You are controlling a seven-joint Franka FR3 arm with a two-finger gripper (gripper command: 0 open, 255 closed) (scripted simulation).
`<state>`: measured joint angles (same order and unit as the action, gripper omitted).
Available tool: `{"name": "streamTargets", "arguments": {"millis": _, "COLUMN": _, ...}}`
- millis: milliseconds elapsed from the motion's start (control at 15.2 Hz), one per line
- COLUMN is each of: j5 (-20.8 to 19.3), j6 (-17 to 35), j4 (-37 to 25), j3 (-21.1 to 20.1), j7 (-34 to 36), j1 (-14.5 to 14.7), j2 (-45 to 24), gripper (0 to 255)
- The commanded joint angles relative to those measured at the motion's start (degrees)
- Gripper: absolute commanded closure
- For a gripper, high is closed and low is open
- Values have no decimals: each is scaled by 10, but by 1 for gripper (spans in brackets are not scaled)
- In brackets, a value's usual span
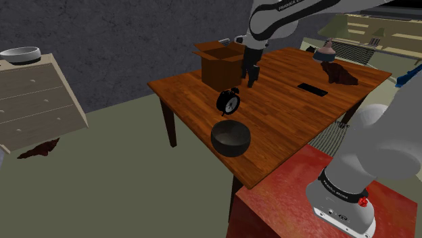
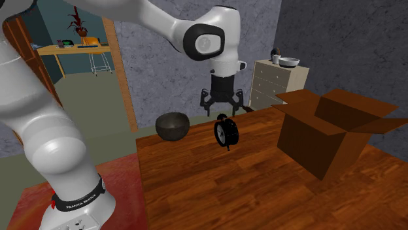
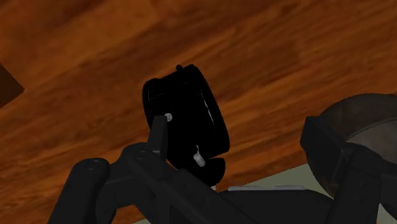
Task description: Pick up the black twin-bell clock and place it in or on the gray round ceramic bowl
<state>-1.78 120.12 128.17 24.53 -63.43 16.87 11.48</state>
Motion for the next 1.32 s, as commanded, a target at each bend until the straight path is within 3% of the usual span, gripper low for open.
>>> {"name": "streamTargets", "arguments": {"millis": 0, "j5": 31, "j6": 23, "j4": -24, "j3": 15, "j7": -79, "j1": 13, "j2": -54, "gripper": 0}}
{"name": "streamTargets", "arguments": {"millis": 264, "j5": 86, "j6": 40, "j4": -73, "j3": 17, "j7": -197, "j1": 23, "j2": -135, "gripper": 0}}
{"name": "streamTargets", "arguments": {"millis": 792, "j5": 109, "j6": 94, "j4": -48, "j3": 12, "j7": -213, "j1": 22, "j2": -168, "gripper": 0}}
{"name": "streamTargets", "arguments": {"millis": 1254, "j5": 109, "j6": 94, "j4": -48, "j3": 12, "j7": -213, "j1": 22, "j2": -168, "gripper": 0}}
